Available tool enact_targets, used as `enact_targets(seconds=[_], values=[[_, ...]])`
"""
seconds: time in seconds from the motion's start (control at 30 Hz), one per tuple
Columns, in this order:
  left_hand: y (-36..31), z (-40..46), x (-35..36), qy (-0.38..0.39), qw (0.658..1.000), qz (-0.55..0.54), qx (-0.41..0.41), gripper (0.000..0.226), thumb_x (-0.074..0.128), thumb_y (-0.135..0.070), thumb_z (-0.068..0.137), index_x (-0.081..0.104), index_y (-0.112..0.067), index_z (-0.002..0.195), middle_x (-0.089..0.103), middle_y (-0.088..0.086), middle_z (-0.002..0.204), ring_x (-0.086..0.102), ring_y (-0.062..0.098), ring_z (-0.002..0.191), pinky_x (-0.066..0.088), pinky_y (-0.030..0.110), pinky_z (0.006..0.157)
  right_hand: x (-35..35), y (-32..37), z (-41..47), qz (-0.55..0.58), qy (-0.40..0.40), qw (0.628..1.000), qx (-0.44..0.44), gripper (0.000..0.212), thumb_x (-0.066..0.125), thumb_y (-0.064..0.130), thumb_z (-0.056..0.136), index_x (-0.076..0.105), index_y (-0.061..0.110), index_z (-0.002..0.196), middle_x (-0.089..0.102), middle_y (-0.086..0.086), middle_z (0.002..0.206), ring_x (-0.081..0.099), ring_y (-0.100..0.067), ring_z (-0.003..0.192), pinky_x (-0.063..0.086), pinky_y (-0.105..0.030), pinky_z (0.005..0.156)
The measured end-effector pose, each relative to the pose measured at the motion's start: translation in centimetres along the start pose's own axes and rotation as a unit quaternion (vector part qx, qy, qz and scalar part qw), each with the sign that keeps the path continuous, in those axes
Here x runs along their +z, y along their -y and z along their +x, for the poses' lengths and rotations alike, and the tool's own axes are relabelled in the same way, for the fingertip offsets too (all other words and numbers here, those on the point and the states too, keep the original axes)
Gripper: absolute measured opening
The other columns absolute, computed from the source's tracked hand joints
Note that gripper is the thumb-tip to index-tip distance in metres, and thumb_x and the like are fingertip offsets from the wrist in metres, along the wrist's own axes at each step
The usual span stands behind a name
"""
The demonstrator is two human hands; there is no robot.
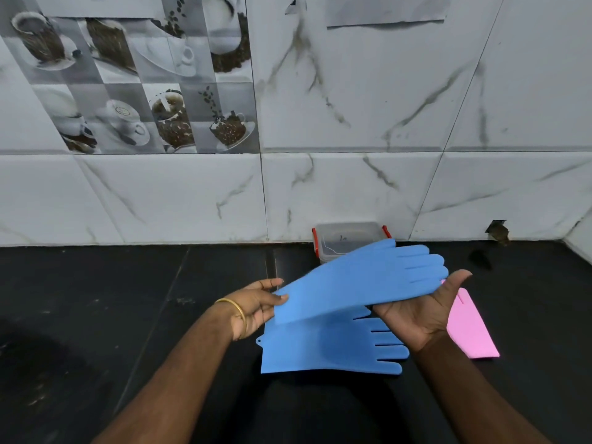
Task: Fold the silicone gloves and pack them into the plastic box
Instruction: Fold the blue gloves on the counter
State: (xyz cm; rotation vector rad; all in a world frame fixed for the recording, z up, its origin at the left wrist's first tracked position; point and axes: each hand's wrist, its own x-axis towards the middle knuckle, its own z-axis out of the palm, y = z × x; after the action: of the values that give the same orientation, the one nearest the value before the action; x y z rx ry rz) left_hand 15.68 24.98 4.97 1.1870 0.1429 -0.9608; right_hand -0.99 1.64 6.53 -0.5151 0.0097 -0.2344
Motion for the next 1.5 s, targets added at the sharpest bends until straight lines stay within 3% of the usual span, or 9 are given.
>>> enact_targets(seconds=[0.13,0.27,0.4,0.57,0.67,0.93,1.03,1.17,1.5], values=[[-0.3,0.5,-0.9,-0.025,0.999,0.033,-0.003,0.039,0.067,0.018,0.076,0.061,0.001,0.111,0.074,0.022,0.096,0.075,0.028,0.081,0.062,0.032,0.062,-1.1,-0.4,-1.0,0.040,-0.036,0.998,0.012,0.119,0.065,0.083,0.059,0.014,0.033,0.155,0.011,0.014,0.162,0.016,-0.017,0.150,0.005,-0.047,0.122],[0.2,0.2,-1.5,-0.008,0.995,0.096,0.025,0.035,0.074,0.008,0.076,0.067,-0.004,0.107,0.075,0.018,0.098,0.075,0.027,0.085,0.061,0.032,0.064,-2.8,-0.3,-1.1,0.069,-0.092,0.991,0.065,0.081,0.052,0.073,0.083,0.025,0.033,0.149,0.045,0.007,0.147,0.037,-0.019,0.140,0.024,-0.050,0.117],[2.4,0.0,-2.4,0.003,0.976,0.213,0.047,0.048,0.083,0.003,0.069,0.070,-0.017,0.111,0.076,0.009,0.096,0.074,0.024,0.084,0.060,0.032,0.061,-5.5,-1.0,-2.0,0.024,-0.140,0.987,0.071,0.052,0.038,0.048,0.099,0.039,0.022,0.144,0.055,-0.011,0.141,0.052,-0.035,0.130,0.036,-0.060,0.106],[5.5,0.9,-3.9,0.002,0.956,0.284,0.075,0.061,0.083,0.005,0.066,0.065,-0.029,0.114,0.064,0.006,0.111,0.074,0.025,0.088,0.062,0.039,0.066,-7.5,-2.6,-3.6,-0.017,-0.237,0.968,0.082,0.053,0.043,0.038,0.094,0.047,0.019,0.143,0.054,-0.019,0.141,0.059,-0.043,0.116,0.043,-0.061,0.096],[6.8,1.3,-4.7,-0.004,0.940,0.327,0.101,0.066,0.083,0.004,0.065,0.063,-0.034,0.115,0.063,0.003,0.102,0.073,0.021,0.078,0.062,0.042,0.066,-8.0,-3.4,-3.9,-0.010,-0.264,0.960,0.091,0.048,0.045,0.035,0.093,0.052,0.019,0.138,0.058,-0.018,0.136,0.060,-0.043,0.115,0.040,-0.061,0.100],[8.6,2.0,-6.2,-0.042,0.918,0.369,0.141,0.074,0.082,0.008,0.065,0.056,-0.015,0.130,0.056,0.004,0.098,0.062,0.008,0.062,0.056,0.027,0.059,-8.0,-3.9,-3.7,-0.012,-0.291,0.953,0.080,0.042,0.045,0.026,0.092,0.058,0.013,0.130,0.063,-0.019,0.130,0.064,-0.040,0.112,0.052,-0.055,0.091],[8.9,2.1,-6.3,-0.042,0.906,0.393,0.148,0.076,0.082,0.008,0.066,0.054,-0.014,0.133,0.052,0.007,0.117,0.059,0.009,0.068,0.056,0.024,0.061,-8.4,-4.0,-3.8,-0.018,-0.302,0.950,0.077,0.044,0.046,0.021,0.090,0.056,0.012,0.132,0.063,-0.019,0.129,0.059,-0.040,0.119,0.048,-0.055,0.097],[9.1,2.3,-6.2,-0.038,0.899,0.414,0.139,0.078,0.081,0.005,0.068,0.050,-0.017,0.135,0.046,0.006,0.112,0.057,0.012,0.070,0.055,0.022,0.061,-8.7,-4.1,-4.2,-0.032,-0.312,0.947,0.065,0.045,0.052,0.016,0.083,0.059,0.011,0.127,0.066,-0.019,0.125,0.059,-0.039,0.118,0.052,-0.053,0.093],[9.4,3.0,-6.6,-0.063,0.892,0.430,0.127,0.078,0.083,0.003,0.065,0.050,-0.019,0.133,0.052,0.014,0.119,0.063,0.022,0.088,0.060,0.029,0.067,-9.6,-3.0,-4.6,-0.319,-0.351,0.879,0.053,0.029,0.054,0.002,0.093,0.062,0.014,0.119,0.072,-0.010,0.111,0.067,-0.029,0.104,0.055,-0.044,0.086]])
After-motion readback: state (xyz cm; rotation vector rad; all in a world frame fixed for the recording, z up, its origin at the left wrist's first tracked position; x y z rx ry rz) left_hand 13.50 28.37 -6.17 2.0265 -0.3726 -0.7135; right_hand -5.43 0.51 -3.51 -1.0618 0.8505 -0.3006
